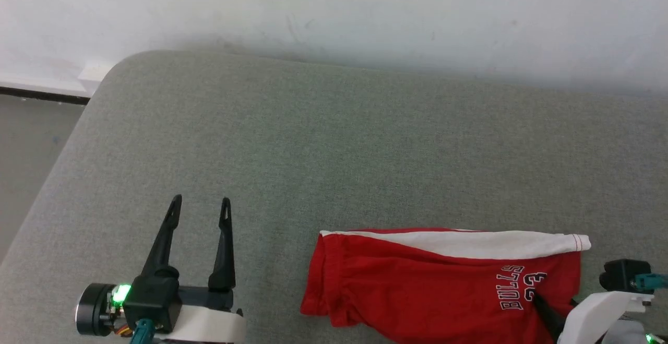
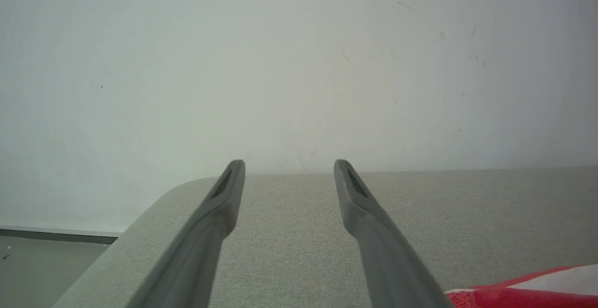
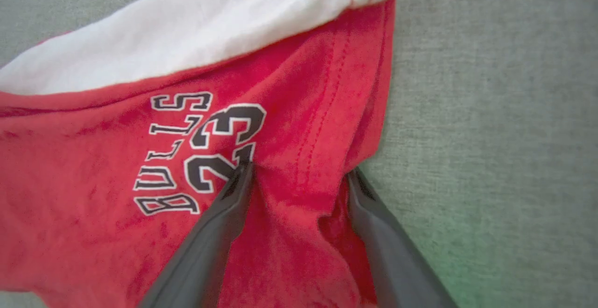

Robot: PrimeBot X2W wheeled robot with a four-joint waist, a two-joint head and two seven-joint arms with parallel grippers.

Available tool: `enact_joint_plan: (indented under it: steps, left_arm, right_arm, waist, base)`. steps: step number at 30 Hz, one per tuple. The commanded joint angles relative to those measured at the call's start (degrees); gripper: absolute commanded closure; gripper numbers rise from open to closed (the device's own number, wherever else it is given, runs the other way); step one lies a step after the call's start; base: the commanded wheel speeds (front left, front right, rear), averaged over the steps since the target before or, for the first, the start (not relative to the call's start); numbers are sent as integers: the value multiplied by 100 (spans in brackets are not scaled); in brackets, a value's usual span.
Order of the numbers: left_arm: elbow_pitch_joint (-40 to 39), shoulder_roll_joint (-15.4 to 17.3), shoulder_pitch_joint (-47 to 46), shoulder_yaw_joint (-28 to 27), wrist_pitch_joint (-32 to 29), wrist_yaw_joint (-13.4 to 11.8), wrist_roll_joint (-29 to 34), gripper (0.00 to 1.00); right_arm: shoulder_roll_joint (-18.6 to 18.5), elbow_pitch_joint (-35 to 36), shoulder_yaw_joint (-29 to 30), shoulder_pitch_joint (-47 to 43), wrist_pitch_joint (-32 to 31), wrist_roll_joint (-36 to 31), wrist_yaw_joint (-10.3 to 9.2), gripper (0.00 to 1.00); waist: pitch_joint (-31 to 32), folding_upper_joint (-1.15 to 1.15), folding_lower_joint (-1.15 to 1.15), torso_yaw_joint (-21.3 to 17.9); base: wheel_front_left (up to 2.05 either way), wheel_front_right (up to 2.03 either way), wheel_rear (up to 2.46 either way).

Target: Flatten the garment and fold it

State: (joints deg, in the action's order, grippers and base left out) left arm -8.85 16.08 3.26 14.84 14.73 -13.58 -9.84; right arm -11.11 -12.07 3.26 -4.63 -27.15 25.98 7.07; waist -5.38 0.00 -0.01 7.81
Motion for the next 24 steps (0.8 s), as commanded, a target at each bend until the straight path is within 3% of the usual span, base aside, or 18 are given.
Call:
enact_joint_plan:
  steps: [1,2,3,4,10,24]
  left_arm:
    - [-4,-50,-45,-41,27,46,58,0]
    - [1,-88,-49,-65,27,82,84,0]
    - [7,-123,-54,-87,27,118,109,0]
    - [15,-156,-59,-113,27,152,130,0]
    - [85,-295,-21,-282,27,337,218,0]
    - [205,-539,63,-556,27,631,378,0]
  right_arm:
    - [256,-284,-322,-63,-126,102,42,0]
    - [251,-327,-378,-50,-119,121,42,21]
    - [236,-369,-437,-36,-110,132,42,68]
    - [222,-405,-487,-21,-88,151,42,100]
    - [41,-503,-428,92,207,227,42,100]
    - [-700,-838,1507,552,400,-255,42,100]
  waist:
    - [-29,0,1,14]
    - [-39,0,1,17]
    - [-46,0,1,21]
    - [-46,0,1,24]
    - [29,0,1,-1]
    - [168,0,1,-174]
  base:
    - [0,0,0]
    - [0,0,0]
    - [0,0,0]
    - [0,0,0]
    - [0,0,0]
    - [0,0,0]
